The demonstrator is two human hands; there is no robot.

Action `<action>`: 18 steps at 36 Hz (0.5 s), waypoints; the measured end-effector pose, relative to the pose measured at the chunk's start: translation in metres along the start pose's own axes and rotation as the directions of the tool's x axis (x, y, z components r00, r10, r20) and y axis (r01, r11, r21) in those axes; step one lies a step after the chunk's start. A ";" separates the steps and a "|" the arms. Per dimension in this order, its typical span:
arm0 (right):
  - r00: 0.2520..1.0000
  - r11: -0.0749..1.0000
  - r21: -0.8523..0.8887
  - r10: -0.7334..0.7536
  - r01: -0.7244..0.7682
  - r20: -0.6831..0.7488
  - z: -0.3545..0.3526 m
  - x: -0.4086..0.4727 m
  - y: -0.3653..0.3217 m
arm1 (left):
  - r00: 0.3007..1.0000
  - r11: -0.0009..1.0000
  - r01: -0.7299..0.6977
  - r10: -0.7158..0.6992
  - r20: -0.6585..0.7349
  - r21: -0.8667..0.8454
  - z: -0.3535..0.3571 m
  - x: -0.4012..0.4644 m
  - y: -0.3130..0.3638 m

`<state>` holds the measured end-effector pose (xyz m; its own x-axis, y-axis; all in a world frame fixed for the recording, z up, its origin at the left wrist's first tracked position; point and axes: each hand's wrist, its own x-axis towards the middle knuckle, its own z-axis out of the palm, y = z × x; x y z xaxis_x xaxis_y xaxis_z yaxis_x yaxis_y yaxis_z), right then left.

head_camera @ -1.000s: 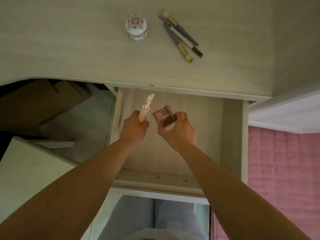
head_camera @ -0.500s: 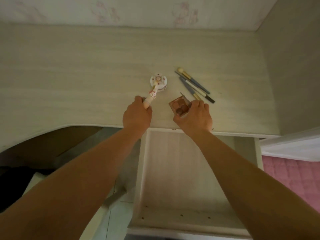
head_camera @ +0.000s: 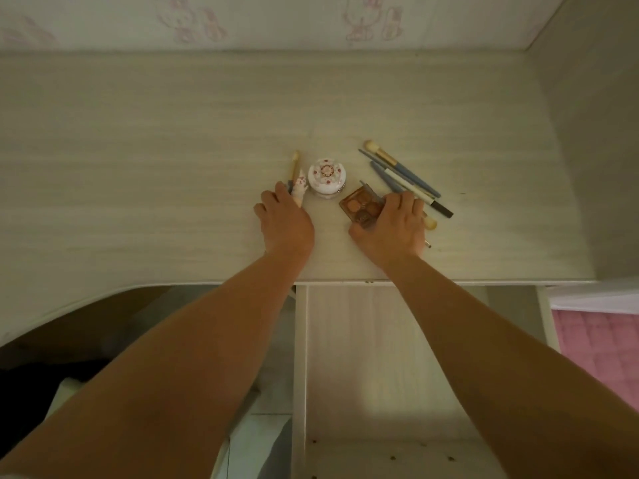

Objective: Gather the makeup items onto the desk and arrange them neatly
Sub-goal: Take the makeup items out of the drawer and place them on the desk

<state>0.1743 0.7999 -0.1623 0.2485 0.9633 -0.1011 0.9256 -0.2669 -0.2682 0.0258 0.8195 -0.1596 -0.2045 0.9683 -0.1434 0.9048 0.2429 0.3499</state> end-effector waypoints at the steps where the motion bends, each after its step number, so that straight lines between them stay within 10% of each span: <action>1: 1.000 1.000 0.004 -0.003 0.003 -0.008 0.001 0.000 0.000 | 1.000 1.000 0.003 -0.003 0.003 0.029 0.002 0.003 0.000; 18: 0.997 0.989 0.124 0.079 -0.079 0.006 0.007 0.013 -0.016 | 0.993 0.986 0.114 -0.108 0.055 -0.121 0.004 0.024 0.013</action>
<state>0.1605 0.8161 -0.1661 0.3190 0.9391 -0.1278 0.8606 -0.3435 -0.3760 0.0347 0.8454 -0.1621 -0.2801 0.9317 -0.2312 0.8236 0.3570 0.4408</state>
